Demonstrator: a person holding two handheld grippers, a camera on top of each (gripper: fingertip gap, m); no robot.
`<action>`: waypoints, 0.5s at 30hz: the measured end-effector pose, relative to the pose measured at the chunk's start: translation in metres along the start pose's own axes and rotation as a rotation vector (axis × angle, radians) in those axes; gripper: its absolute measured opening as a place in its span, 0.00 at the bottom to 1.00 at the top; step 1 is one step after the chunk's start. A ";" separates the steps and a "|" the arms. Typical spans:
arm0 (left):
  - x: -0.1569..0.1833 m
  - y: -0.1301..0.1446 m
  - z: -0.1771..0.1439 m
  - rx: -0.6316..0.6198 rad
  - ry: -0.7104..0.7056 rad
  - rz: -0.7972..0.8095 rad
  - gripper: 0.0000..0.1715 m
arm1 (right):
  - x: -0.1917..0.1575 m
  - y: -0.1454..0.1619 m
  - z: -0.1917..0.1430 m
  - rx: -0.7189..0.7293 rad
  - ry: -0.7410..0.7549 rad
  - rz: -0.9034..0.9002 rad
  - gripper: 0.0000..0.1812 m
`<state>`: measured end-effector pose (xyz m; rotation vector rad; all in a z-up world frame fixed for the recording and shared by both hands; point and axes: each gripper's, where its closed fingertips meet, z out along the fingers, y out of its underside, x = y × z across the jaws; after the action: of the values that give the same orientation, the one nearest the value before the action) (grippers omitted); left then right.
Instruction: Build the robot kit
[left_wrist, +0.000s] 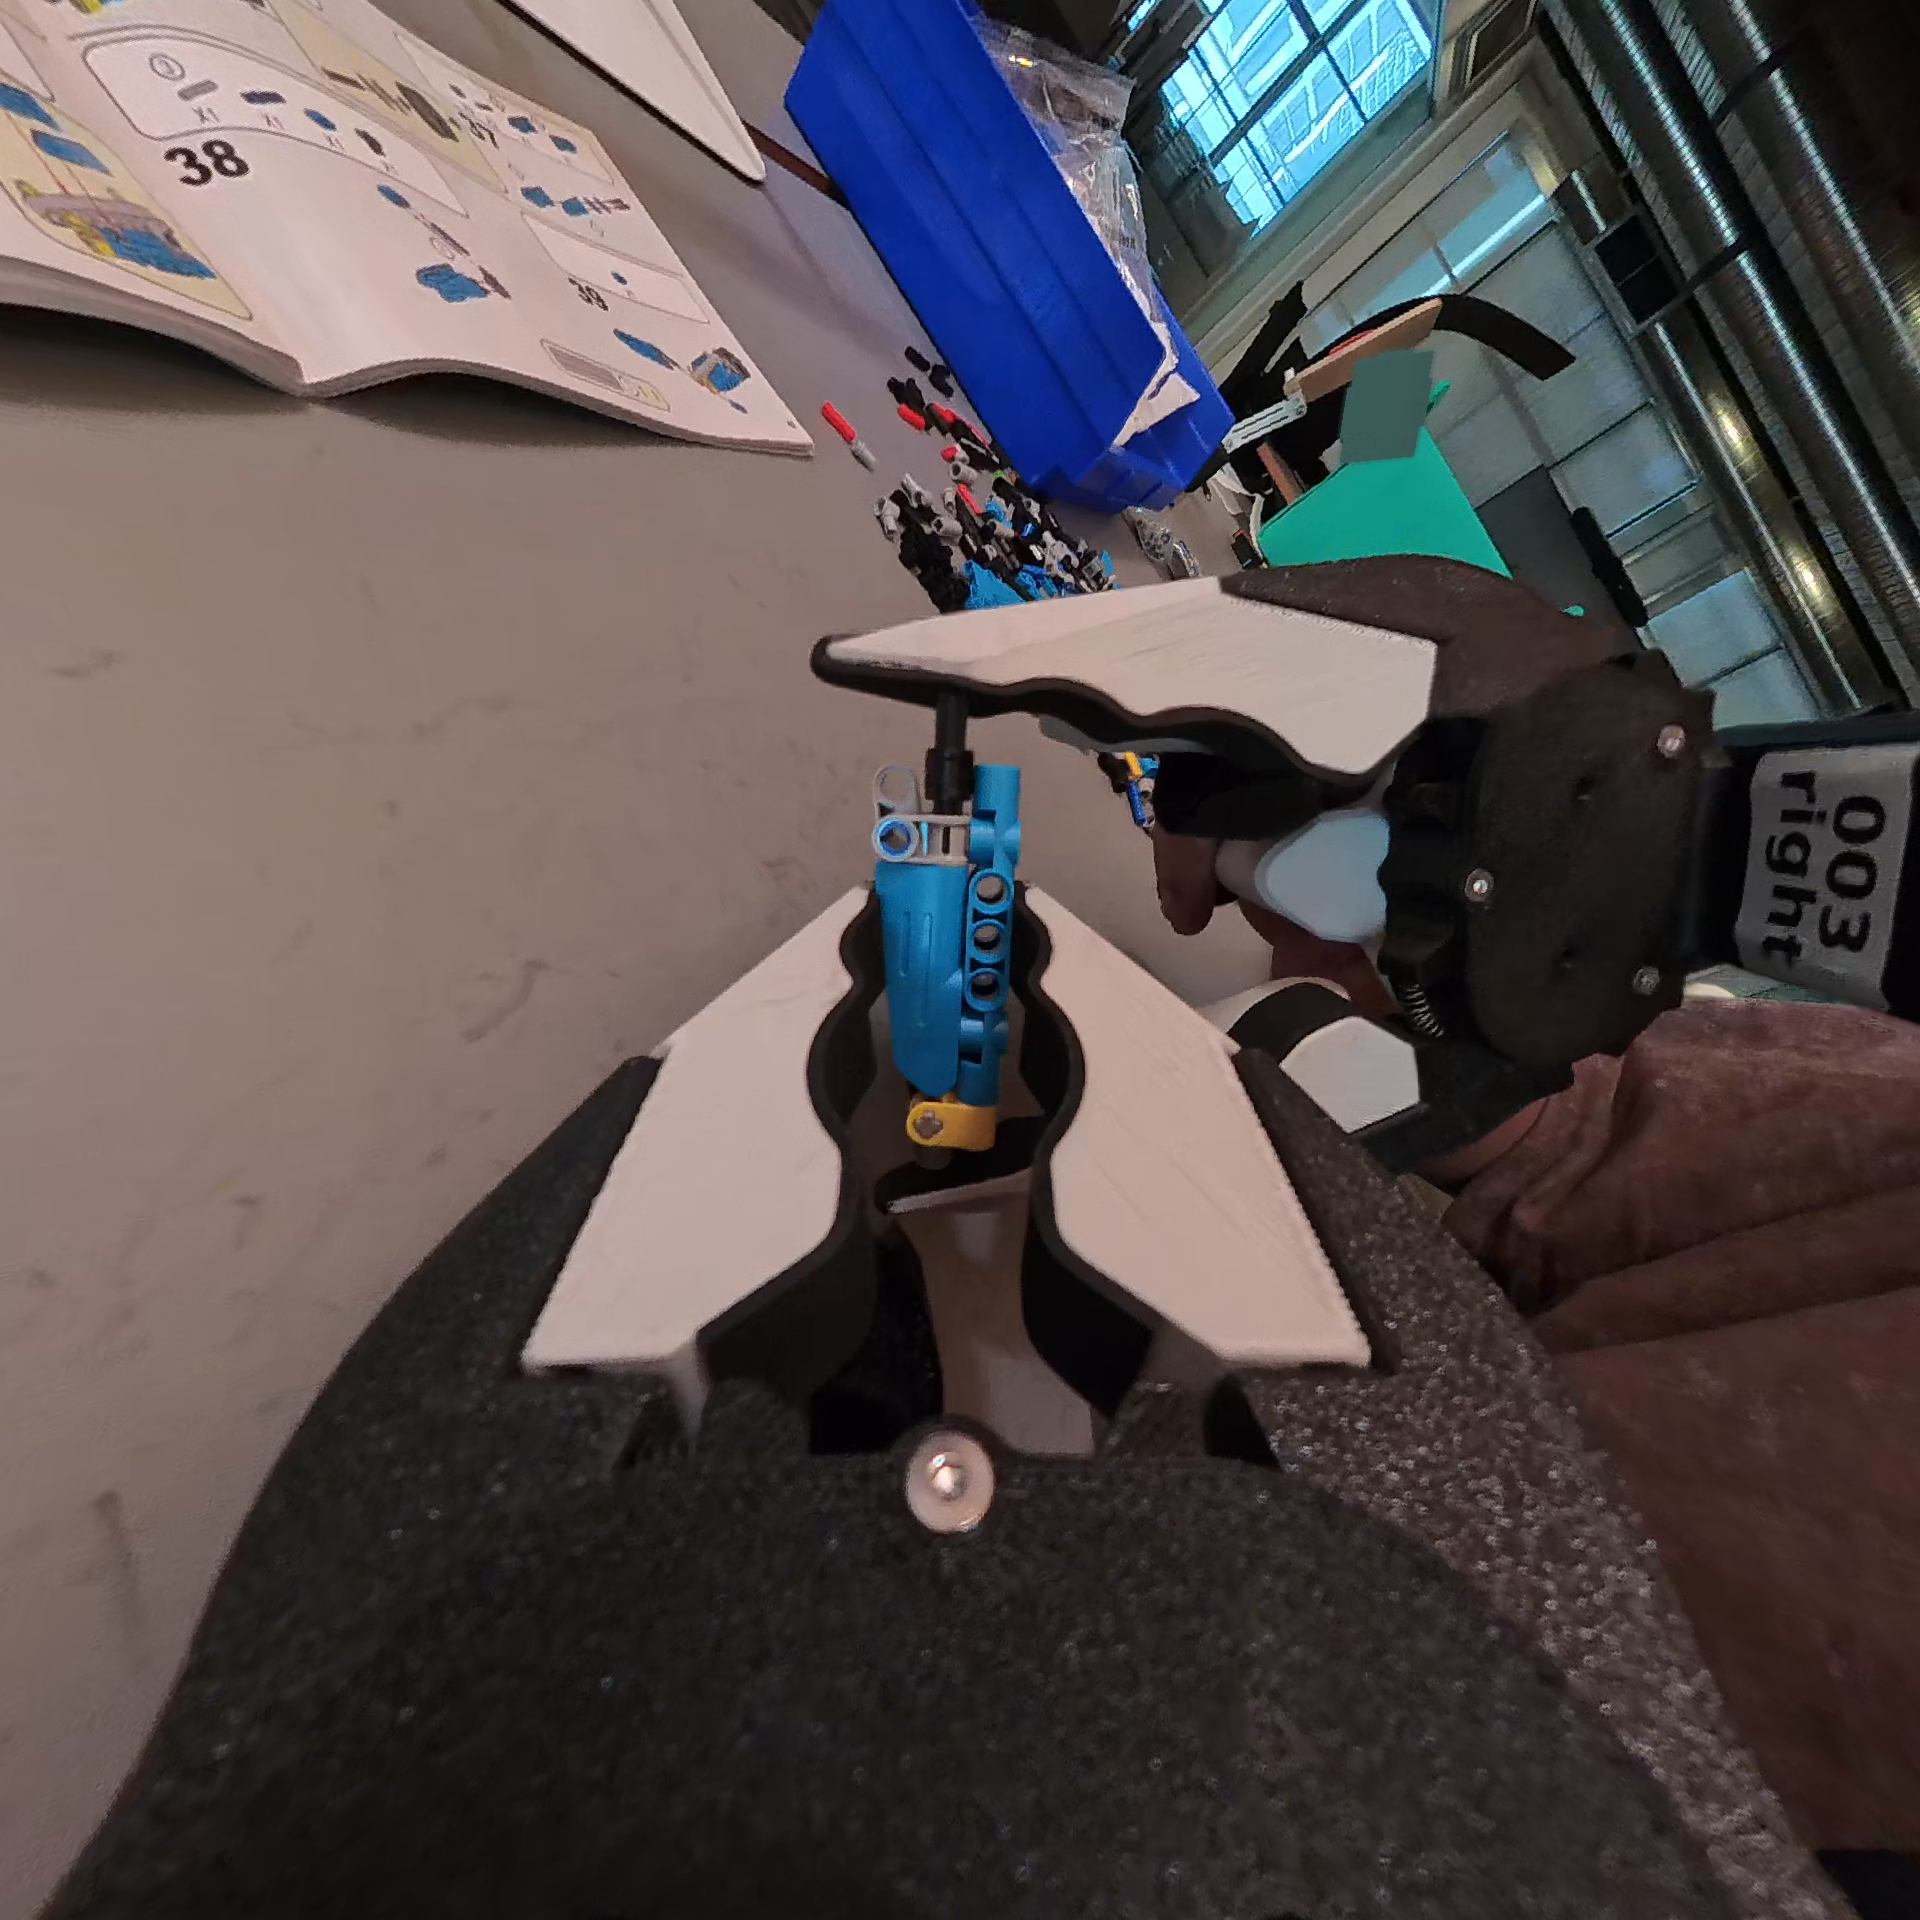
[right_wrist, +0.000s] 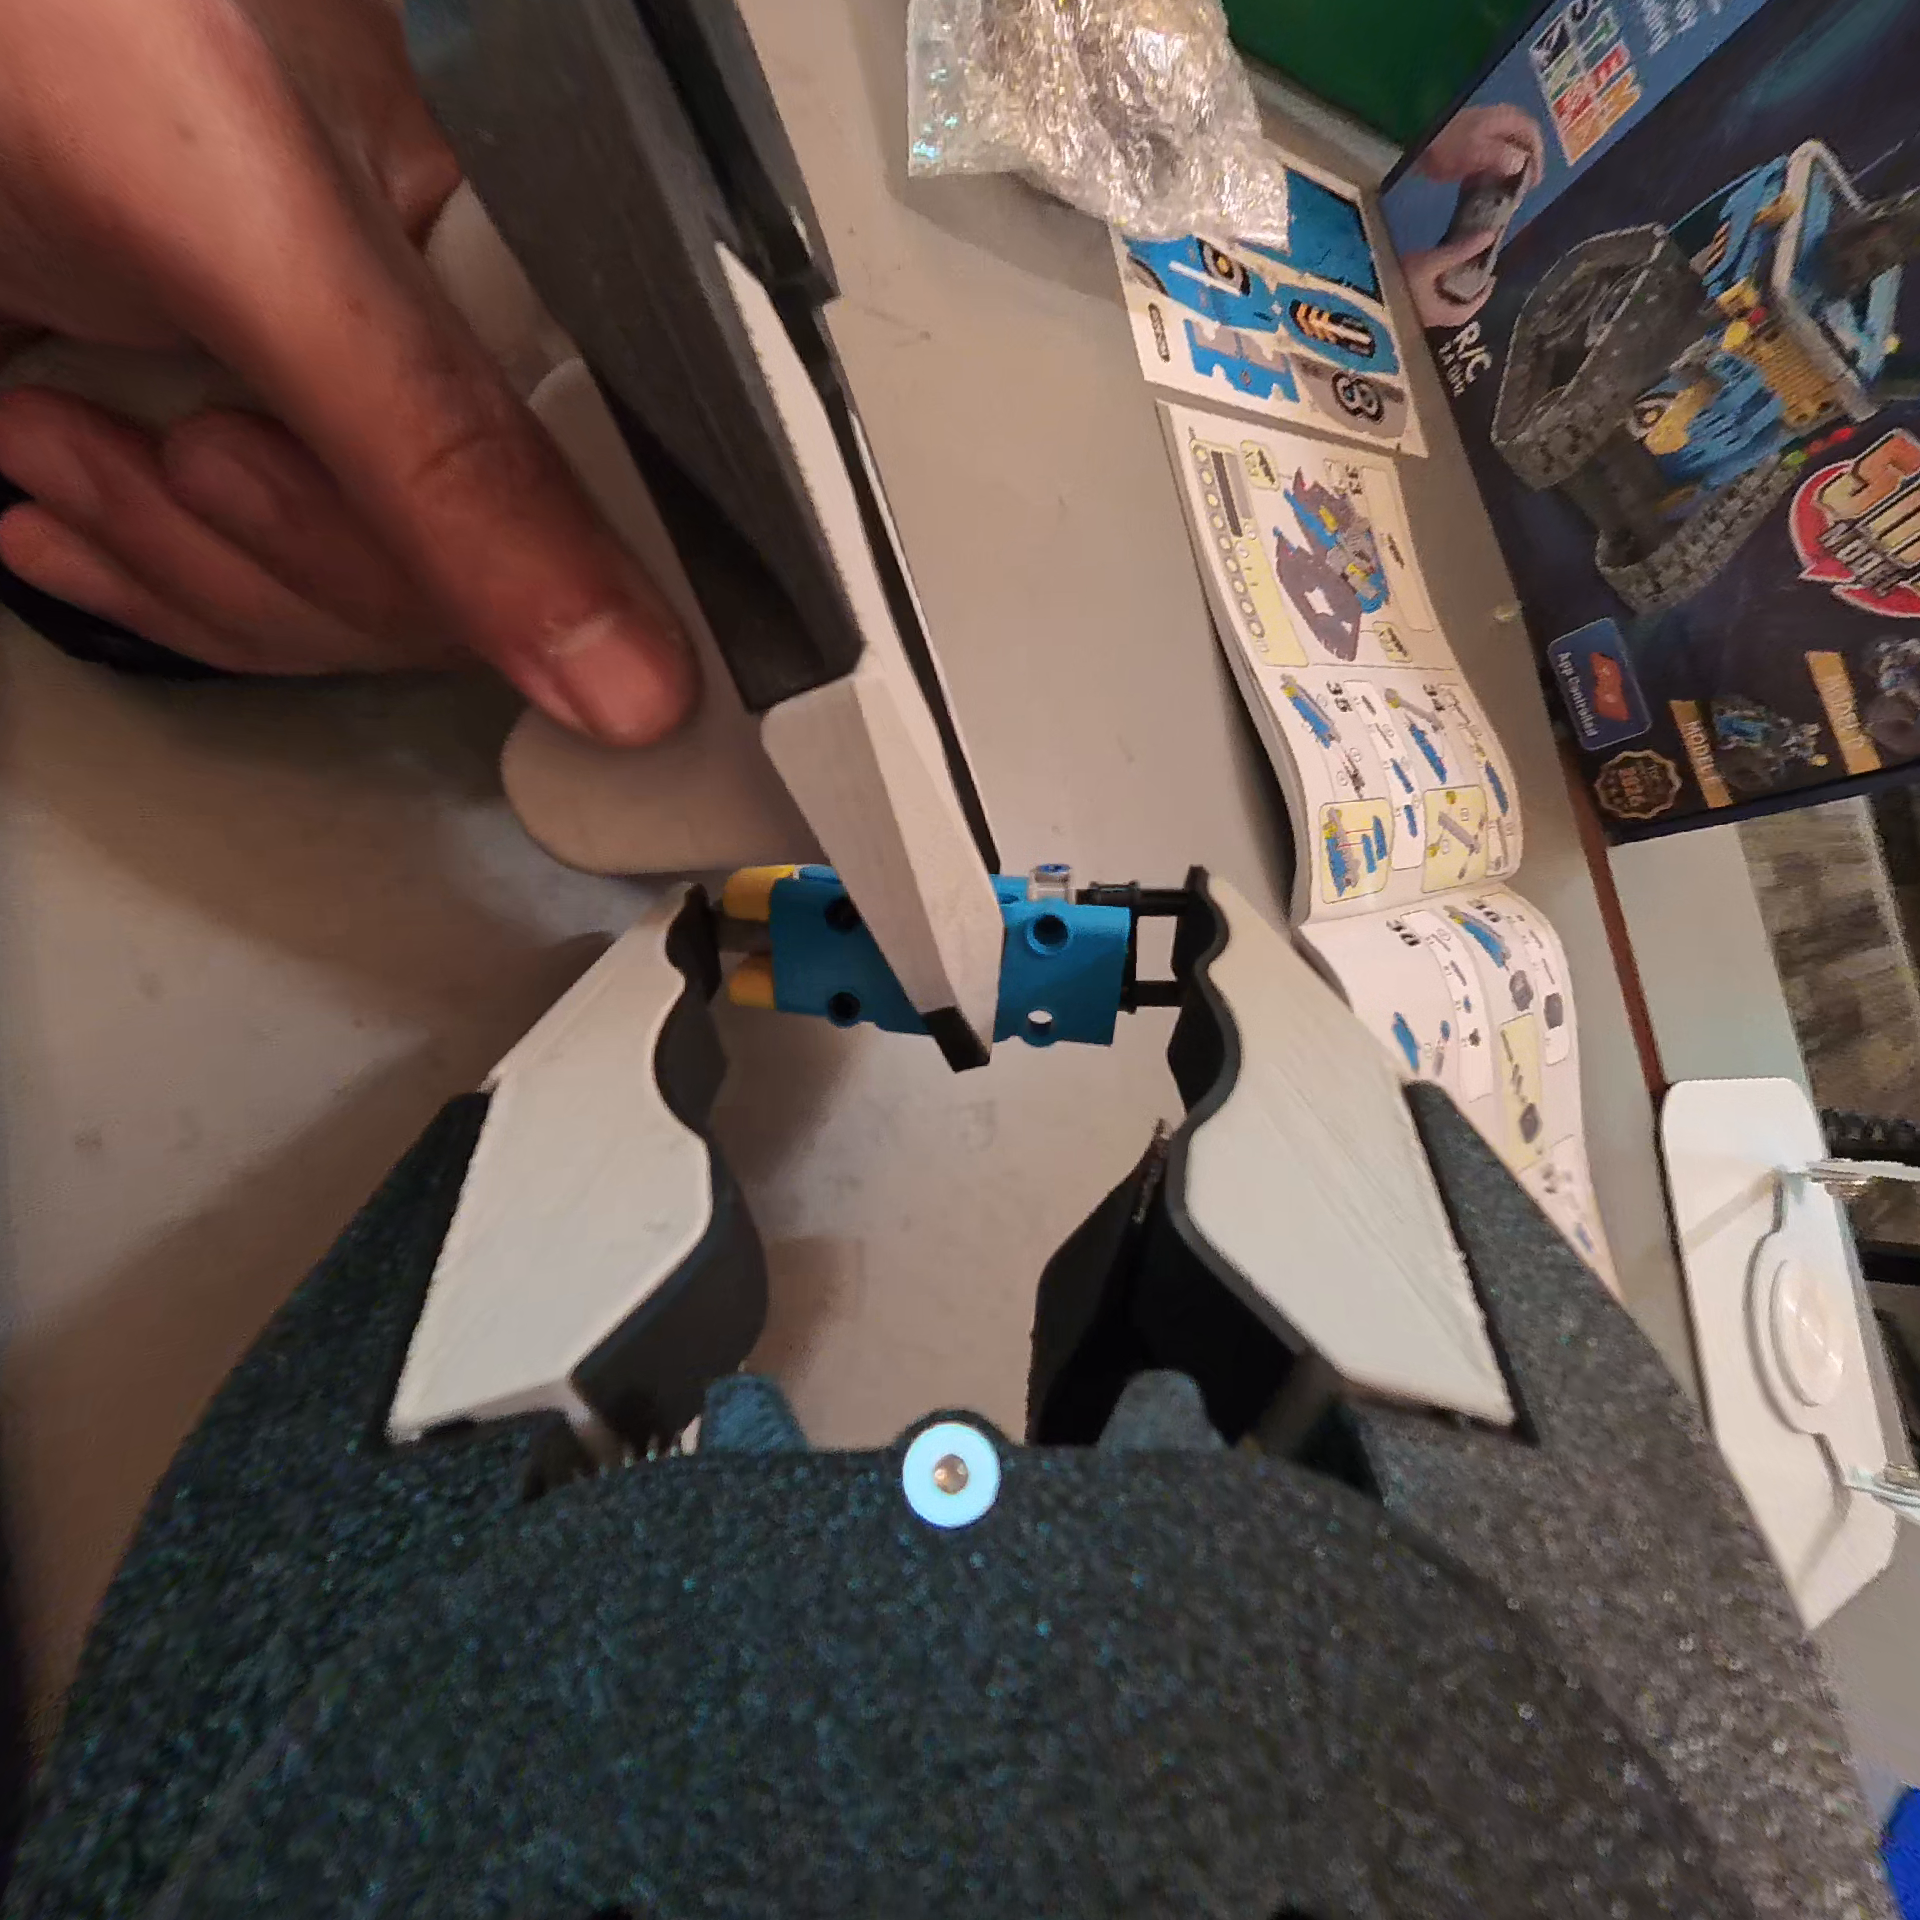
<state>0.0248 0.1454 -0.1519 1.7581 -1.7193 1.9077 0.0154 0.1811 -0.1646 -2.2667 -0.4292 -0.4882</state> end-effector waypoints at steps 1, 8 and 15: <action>0.000 -0.001 0.000 0.004 0.005 -0.005 0.12 | 0.000 0.000 0.000 0.000 -0.010 0.017 0.49; 0.001 -0.007 -0.003 0.035 0.043 -0.043 0.12 | 0.006 0.004 -0.011 0.053 -0.007 -0.006 0.55; 0.009 -0.004 -0.001 0.011 0.088 -0.036 0.13 | 0.003 0.011 -0.009 0.038 -0.054 0.017 0.49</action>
<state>0.0232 0.1422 -0.1430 1.6691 -1.6406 1.9522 0.0213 0.1675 -0.1645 -2.2494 -0.4418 -0.4078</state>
